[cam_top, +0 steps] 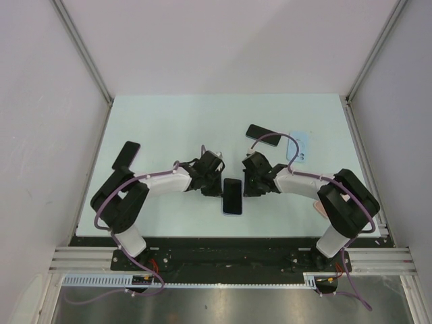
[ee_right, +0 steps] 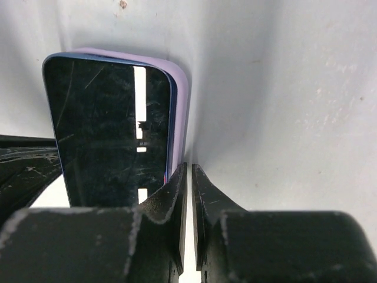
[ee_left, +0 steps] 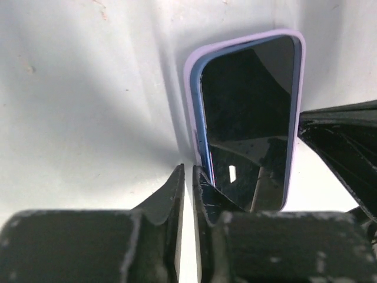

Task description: Put the phone into the phone case

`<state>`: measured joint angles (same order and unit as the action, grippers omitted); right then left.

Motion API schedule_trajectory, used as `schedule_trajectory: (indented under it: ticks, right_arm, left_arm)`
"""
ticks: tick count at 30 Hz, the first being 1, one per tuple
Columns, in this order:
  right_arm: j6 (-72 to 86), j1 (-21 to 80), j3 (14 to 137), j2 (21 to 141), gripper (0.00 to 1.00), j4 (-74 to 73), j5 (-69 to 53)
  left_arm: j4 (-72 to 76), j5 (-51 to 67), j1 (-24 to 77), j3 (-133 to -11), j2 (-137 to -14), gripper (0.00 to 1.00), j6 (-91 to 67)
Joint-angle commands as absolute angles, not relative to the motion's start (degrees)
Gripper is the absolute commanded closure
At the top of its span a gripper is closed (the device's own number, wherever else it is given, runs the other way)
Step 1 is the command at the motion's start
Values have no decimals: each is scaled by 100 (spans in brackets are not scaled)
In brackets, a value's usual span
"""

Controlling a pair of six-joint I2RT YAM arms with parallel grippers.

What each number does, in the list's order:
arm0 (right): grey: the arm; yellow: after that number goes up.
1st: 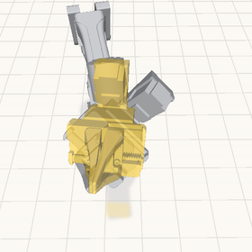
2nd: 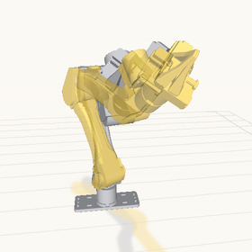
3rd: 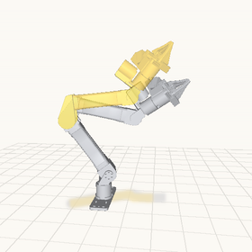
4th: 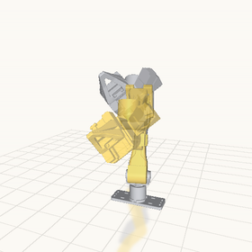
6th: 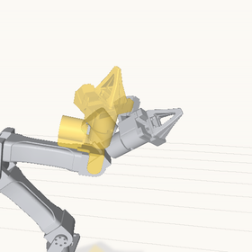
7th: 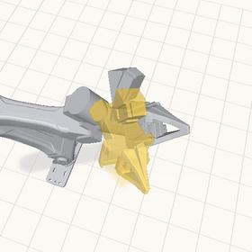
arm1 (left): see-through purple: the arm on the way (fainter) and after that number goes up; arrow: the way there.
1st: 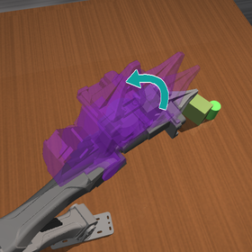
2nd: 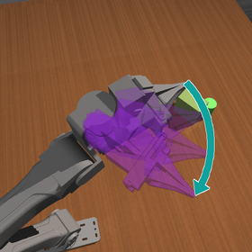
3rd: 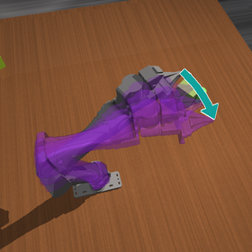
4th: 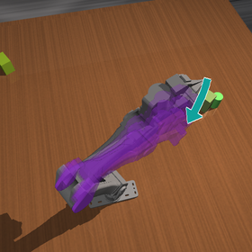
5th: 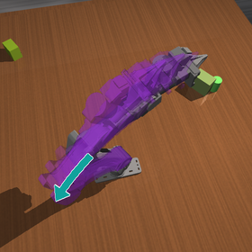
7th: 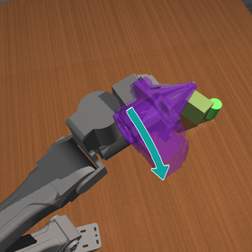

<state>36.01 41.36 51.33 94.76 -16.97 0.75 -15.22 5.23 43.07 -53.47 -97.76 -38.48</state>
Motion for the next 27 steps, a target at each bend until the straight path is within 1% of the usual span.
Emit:
schedule_trajectory:
  ticks: [1, 3, 6, 10, 12, 13, 14, 16, 21, 22, 27]
  right_arm:
    - [3753, 4017, 4808, 9229, 88, -1661, -351]
    - [3701, 3955, 4764, 9063, 87, -1722, -360]
    - [3665, 3894, 4694, 8913, 84, -1749, -378]
    - [3718, 3867, 4606, 8719, 75, -1627, -579]
    - [3744, 3867, 4509, 8649, 73, -1530, -641]
    - [3762, 3867, 4465, 8614, 69, -1390, -729]
    - [3779, 3867, 4430, 8535, 67, -1328, -782]
    - [3832, 3823, 4281, 8473, 62, -1118, -957]
    - [3928, 3700, 4026, 8508, 56, -765, -1177]
    - [3946, 3648, 3921, 8517, 53, -599, -1308]
    - [4157, 3639, 3639, 8586, 47, -1, -1669]
  left_arm:
    - [-1564, 343, 4333, -5484, -9124, 80, -3867]
    - [-1661, 273, 4333, -5528, -9044, 73, -3867]
    - [-1767, 255, 4333, -5563, -8983, 67, -3885]
    - [-1697, 456, 4333, -5581, -9052, 65, -3850]
    - [-1661, 509, 4342, -5607, -9140, 65, -3815]
    - [-1670, 536, 4333, -5642, -9167, 65, -3797]
    - [-1670, 562, 4333, -5651, -9210, 65, -3745]
    - [-1670, 571, 4342, -5695, -9334, 65, -3709]
    - [-1617, 747, 4333, -5766, -9606, 70, -3630]
    - [-1608, 773, 4333, -5800, -9685, 71, -3621]
    - [-1320, 1150, 4333, -5757, -9800, 80, -3647]
